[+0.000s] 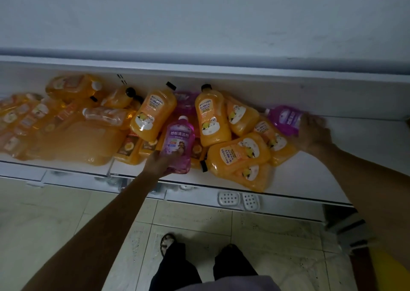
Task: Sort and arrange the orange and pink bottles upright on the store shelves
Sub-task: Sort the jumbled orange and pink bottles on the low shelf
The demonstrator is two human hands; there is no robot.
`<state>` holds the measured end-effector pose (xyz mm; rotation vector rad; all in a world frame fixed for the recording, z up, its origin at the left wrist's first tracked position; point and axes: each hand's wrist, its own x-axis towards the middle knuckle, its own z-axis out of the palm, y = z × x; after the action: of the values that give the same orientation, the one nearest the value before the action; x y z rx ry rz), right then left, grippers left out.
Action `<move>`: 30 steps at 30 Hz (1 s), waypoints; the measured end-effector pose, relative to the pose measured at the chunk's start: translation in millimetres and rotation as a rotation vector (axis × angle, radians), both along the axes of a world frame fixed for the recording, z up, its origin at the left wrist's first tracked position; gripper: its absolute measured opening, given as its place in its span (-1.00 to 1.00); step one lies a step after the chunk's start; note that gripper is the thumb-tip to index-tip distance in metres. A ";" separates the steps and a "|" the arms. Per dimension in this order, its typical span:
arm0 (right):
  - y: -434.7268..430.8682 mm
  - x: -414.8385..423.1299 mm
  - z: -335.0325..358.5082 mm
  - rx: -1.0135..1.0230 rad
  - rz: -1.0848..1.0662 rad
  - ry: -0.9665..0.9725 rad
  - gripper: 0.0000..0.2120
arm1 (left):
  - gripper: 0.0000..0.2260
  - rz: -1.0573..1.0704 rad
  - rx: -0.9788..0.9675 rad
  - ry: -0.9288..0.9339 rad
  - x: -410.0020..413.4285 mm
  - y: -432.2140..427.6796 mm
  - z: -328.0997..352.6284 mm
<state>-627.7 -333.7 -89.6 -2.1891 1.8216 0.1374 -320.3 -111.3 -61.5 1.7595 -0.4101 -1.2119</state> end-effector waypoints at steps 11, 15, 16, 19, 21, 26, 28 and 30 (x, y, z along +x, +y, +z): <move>-17.8 -9.3 -6.7 0.017 0.031 0.118 -0.20 | -0.60 0.073 -0.022 0.079 -9.2 13.8 2.5; -18.9 -11.1 -0.4 0.016 -0.047 0.230 -0.12 | -0.67 0.107 0.031 0.051 -9.3 19.7 -4.1; -16.4 -13.6 -4.6 0.050 -0.110 0.196 -0.08 | -0.59 0.117 0.035 0.041 -8.0 20.1 -5.2; -7.9 -26.6 -21.3 0.173 -0.438 -0.111 0.00 | -0.39 0.141 0.055 0.055 -1.5 18.9 -5.4; -4.5 -35.9 -23.2 0.238 -0.583 -0.300 -0.11 | -0.46 0.085 0.057 0.063 1.1 17.8 -3.8; 6.4 -42.5 -4.7 0.263 -0.845 -0.680 -0.11 | -0.48 0.022 0.060 0.097 -4.1 29.0 -1.9; 17.4 -37.7 6.1 0.296 -0.909 -0.892 -0.05 | -0.61 -0.026 0.057 0.097 -5.7 35.5 -0.6; 27.2 -28.0 19.3 0.349 -0.877 -1.138 -0.16 | -0.70 -0.039 0.065 0.108 -4.6 42.1 -1.2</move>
<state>-655.7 -306.5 -70.3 -0.7270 1.6125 -0.7400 -325.0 -69.2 -62.7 1.7385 -0.3464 -1.3545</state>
